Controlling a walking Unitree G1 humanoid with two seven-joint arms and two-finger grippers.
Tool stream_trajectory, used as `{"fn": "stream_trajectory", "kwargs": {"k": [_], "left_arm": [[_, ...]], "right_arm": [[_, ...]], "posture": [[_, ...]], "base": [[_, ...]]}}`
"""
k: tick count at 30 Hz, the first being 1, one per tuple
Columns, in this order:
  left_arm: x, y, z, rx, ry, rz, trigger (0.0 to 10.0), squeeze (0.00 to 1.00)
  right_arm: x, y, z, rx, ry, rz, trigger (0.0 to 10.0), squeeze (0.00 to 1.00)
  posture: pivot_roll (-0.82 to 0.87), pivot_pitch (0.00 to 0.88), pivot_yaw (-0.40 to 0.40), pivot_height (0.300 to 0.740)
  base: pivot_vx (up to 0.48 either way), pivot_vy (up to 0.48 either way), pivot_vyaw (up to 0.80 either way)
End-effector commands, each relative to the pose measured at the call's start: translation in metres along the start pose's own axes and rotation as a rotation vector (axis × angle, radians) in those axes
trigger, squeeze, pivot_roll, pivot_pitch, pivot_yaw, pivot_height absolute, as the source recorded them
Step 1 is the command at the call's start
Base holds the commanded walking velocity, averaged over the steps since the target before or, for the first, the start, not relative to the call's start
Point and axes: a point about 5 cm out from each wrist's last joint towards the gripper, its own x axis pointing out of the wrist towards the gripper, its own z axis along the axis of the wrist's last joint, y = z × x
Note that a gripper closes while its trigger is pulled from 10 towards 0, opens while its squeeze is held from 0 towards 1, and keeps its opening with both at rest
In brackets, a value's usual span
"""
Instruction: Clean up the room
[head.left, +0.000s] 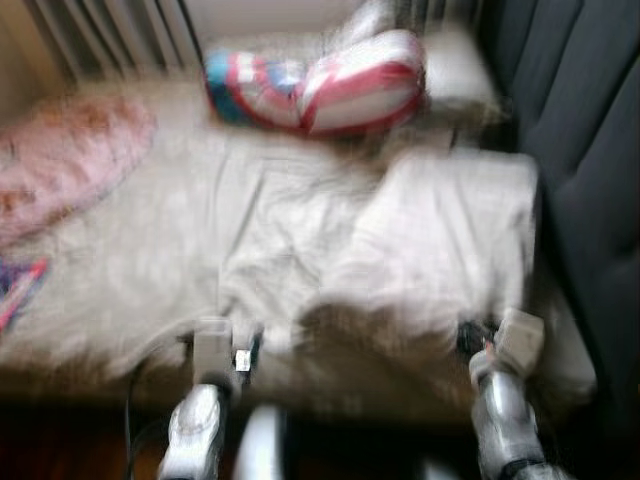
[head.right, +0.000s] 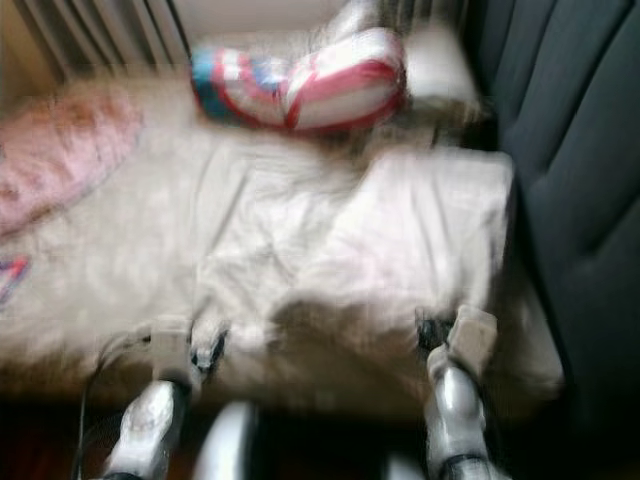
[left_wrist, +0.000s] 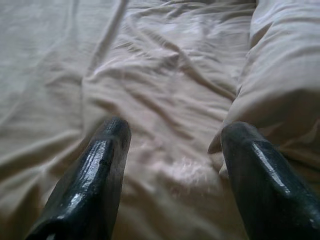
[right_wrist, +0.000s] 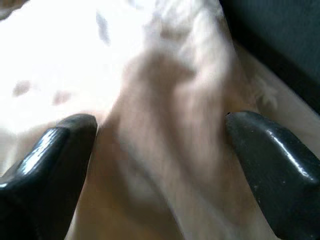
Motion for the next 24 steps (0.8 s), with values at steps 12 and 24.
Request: {"fn": "stream_trajectory", "kwargs": {"k": [12,24], "left_arm": [[0.005,0.002,0.007,-0.008,-0.025,0.008,10.0,0.00],[0.006,0.002,0.008,-0.015,-0.023,0.012,10.0,0.00]], "right_arm": [[0.011,0.006,0.043,-0.022,-0.233,0.005,10.0,0.00],[0.009,0.001,0.031,-0.071,-0.164,-0.037,10.0,0.00]], "posture": [[-0.03,0.088,0.034,0.632],[-0.02,0.085,0.028,0.632]], "base": [[0.228,0.000,0.00],[0.246,0.000,0.00]]}}
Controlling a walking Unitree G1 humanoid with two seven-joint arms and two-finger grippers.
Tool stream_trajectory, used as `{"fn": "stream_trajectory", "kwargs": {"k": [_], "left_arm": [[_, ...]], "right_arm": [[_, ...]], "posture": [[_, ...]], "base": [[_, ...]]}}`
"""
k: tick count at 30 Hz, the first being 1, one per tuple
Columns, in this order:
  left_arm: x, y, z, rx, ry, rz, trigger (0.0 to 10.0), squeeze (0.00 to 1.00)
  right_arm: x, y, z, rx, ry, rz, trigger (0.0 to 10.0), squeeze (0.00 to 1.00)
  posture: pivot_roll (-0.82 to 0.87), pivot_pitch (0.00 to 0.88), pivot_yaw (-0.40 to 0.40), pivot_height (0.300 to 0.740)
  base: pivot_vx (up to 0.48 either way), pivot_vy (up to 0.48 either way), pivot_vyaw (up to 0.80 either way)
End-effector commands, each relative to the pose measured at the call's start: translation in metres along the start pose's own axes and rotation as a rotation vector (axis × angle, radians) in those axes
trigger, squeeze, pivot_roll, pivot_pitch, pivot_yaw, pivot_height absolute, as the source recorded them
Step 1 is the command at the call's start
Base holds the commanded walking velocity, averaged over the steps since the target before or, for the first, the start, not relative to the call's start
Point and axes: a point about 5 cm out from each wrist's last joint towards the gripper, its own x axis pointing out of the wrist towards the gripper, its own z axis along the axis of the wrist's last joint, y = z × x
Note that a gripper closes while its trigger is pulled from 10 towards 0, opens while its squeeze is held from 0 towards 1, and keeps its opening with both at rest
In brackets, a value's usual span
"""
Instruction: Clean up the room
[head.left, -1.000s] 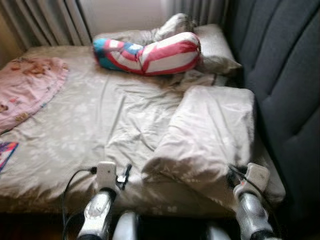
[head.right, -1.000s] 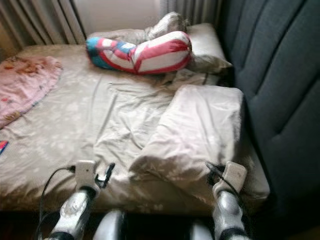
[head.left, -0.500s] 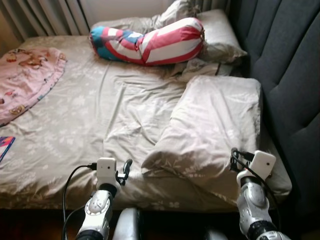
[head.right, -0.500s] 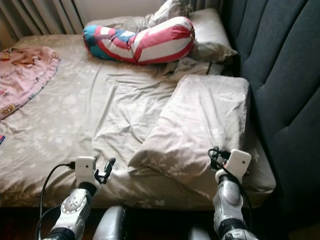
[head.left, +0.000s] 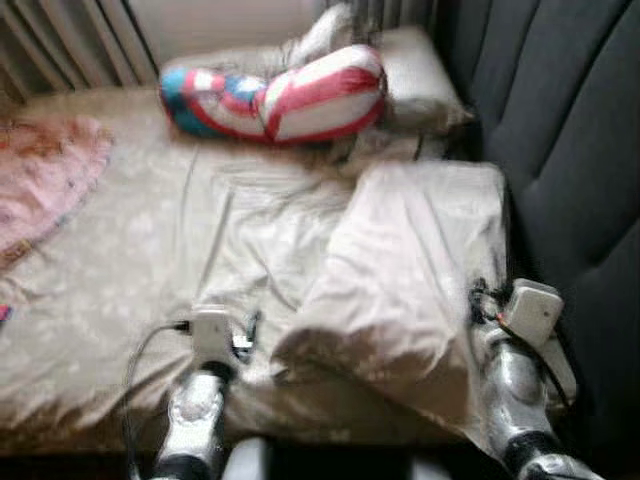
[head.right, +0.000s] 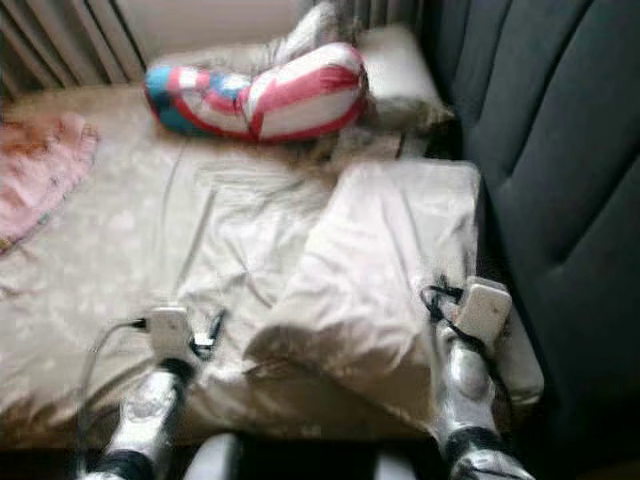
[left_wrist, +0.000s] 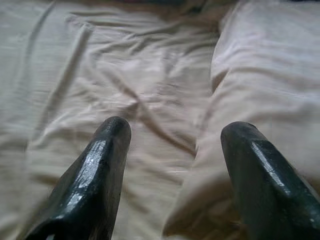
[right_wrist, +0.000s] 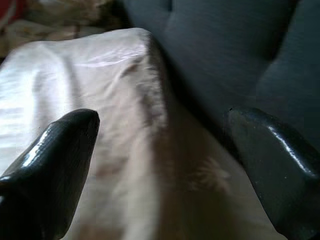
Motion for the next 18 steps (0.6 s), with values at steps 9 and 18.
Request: {"fn": "stream_trajectory", "kwargs": {"k": [9,18], "left_arm": [[-0.002,0.012,-0.002,0.018,0.024,0.026,10.0,0.00],[-0.003,0.010,-0.004,0.018,0.037,0.017,10.0,0.00]], "right_arm": [[-0.001,0.013,0.001,0.033,0.007,0.034,10.0,0.00],[-0.007,0.001,-0.015,0.035,0.114,0.023,10.0,0.00]], "posture": [[-0.03,0.082,0.023,0.632],[-0.04,0.083,0.025,0.632]], "base": [[0.000,0.000,0.00],[0.000,0.000,0.00]]}}
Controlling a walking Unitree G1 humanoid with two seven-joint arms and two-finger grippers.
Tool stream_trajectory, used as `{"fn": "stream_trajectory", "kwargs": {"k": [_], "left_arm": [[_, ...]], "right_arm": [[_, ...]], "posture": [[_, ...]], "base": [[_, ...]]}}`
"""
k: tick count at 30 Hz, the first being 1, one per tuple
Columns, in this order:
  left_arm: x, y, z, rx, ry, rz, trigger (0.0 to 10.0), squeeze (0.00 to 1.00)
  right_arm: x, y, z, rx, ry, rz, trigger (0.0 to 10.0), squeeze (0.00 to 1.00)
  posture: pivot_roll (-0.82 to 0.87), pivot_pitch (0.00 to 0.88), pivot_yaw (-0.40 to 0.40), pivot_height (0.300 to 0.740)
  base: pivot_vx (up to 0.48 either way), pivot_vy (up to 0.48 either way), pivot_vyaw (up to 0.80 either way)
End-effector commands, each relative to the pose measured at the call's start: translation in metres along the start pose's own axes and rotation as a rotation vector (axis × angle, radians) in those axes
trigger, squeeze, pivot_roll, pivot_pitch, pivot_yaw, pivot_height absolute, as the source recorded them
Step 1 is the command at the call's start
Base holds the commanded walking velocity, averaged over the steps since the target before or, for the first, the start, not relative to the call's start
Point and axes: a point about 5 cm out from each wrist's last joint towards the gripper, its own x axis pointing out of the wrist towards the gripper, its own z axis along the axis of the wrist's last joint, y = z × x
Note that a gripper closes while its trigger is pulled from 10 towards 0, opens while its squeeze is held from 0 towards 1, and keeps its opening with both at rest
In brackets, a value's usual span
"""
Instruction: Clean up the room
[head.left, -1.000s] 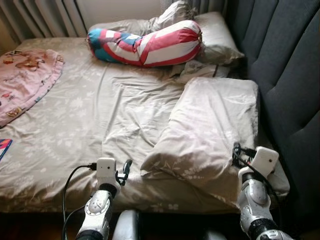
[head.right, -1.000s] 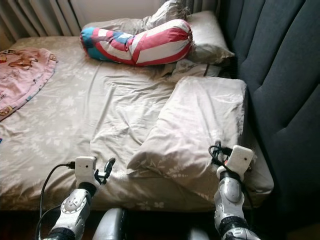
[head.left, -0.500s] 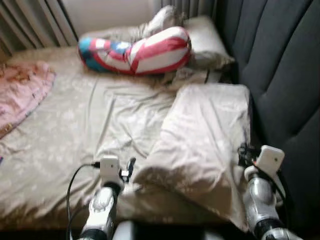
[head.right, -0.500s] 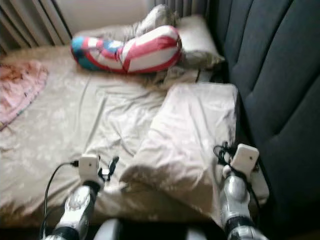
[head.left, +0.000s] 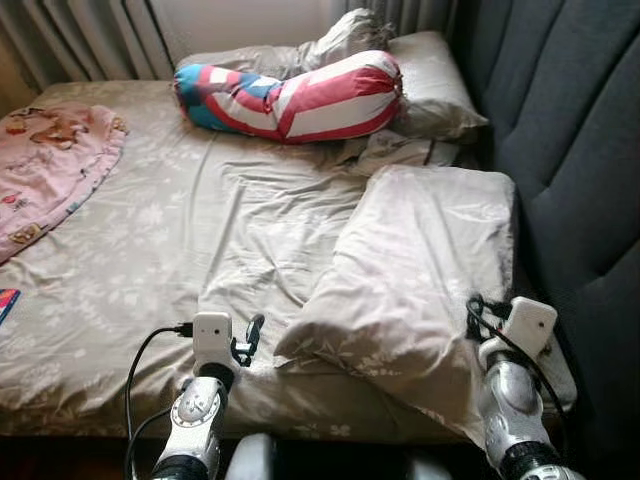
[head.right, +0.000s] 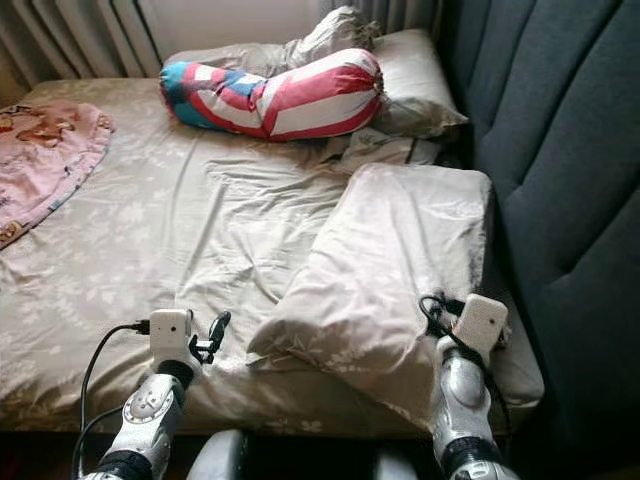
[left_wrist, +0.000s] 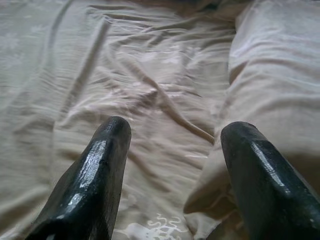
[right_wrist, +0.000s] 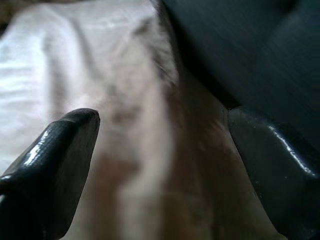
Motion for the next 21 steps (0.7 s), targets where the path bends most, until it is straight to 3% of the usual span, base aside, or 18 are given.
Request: {"fn": "stream_trajectory", "kwargs": {"k": [1,5,6,12,14,15,21], "left_arm": [[-0.001,0.001,-0.004,0.004,0.028,-0.002,10.0,0.00],[-0.001,0.001,-0.004,0.006,0.031,-0.004,10.0,0.00],[-0.001,0.001,-0.005,0.006,0.032,-0.005,10.0,0.00],[-0.001,0.001,-0.004,0.009,0.033,-0.006,10.0,0.00],[-0.001,0.001,-0.004,0.009,0.033,-0.006,10.0,0.00],[-0.001,0.001,-0.005,0.010,0.035,-0.008,10.0,0.00],[-0.001,0.000,-0.005,0.013,0.037,-0.014,10.0,0.00]], "right_arm": [[0.002,0.002,0.004,0.004,-0.012,0.020,10.0,0.00],[0.003,-0.003,0.004,0.059,0.007,-0.016,10.0,0.00],[0.003,-0.004,0.004,0.067,0.017,-0.021,10.0,1.00],[0.005,-0.005,0.000,0.099,0.084,-0.009,10.0,1.00],[0.005,-0.007,-0.002,0.069,0.105,-0.009,10.0,1.00],[0.006,-0.011,-0.005,0.049,0.141,-0.008,10.0,0.00],[0.008,-0.011,-0.012,0.065,0.252,0.055,10.0,0.00]], "posture": [[-0.04,0.082,0.025,0.632],[-0.04,0.083,0.026,0.632],[-0.04,0.083,0.026,0.632],[-0.04,0.083,0.027,0.632],[-0.04,0.081,0.028,0.632],[-0.03,0.080,0.029,0.632],[-0.03,0.074,0.031,0.632]], "base": [[0.000,0.000,0.00],[0.000,0.000,0.00],[0.000,0.000,0.00],[0.000,0.000,0.00],[0.000,0.000,0.00],[0.000,0.000,0.00],[0.000,0.000,0.00]]}}
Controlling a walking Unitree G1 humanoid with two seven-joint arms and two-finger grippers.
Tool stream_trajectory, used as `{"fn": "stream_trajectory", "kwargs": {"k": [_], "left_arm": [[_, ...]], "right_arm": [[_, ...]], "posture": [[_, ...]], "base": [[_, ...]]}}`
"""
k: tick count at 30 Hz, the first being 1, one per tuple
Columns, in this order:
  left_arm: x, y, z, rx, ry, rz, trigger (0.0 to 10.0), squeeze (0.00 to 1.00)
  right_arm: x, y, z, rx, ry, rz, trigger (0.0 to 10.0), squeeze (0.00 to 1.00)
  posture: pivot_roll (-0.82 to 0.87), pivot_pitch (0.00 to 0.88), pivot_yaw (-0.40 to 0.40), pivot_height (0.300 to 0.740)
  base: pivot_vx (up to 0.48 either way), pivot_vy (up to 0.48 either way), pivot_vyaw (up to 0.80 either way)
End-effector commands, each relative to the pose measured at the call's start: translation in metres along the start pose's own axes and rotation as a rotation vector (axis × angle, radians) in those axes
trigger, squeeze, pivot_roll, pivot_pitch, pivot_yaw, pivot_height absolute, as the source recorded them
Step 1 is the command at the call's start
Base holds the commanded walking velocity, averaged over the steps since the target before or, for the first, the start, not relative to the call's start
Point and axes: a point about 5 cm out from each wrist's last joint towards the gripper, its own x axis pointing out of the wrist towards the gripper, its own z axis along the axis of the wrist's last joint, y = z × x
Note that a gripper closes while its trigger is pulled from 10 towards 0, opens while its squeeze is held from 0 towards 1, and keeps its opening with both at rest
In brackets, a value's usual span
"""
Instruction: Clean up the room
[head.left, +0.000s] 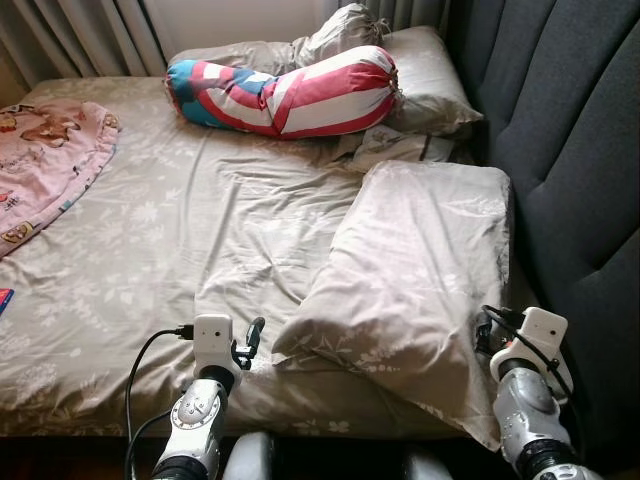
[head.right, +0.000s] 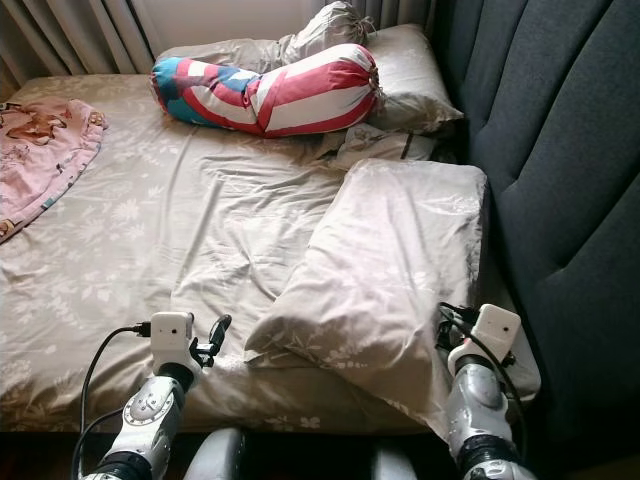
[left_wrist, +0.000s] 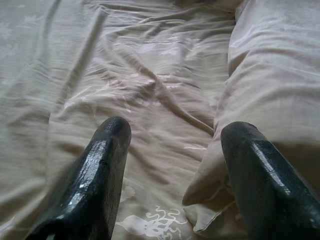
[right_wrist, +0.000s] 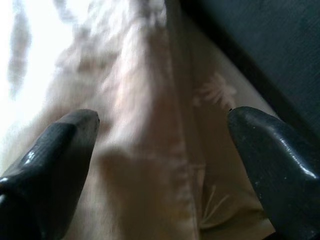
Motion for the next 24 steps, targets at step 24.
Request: {"fn": "stream_trajectory", "kwargs": {"k": [24], "left_arm": [[-0.002,0.002,-0.003,0.019,0.024,-0.014,10.0,0.00]], "right_arm": [[-0.014,0.020,-0.055,0.047,0.350,0.137,10.0,0.00]], "posture": [[0.00,0.088,0.039,0.632]], "base": [[0.000,0.000,0.00]]}}
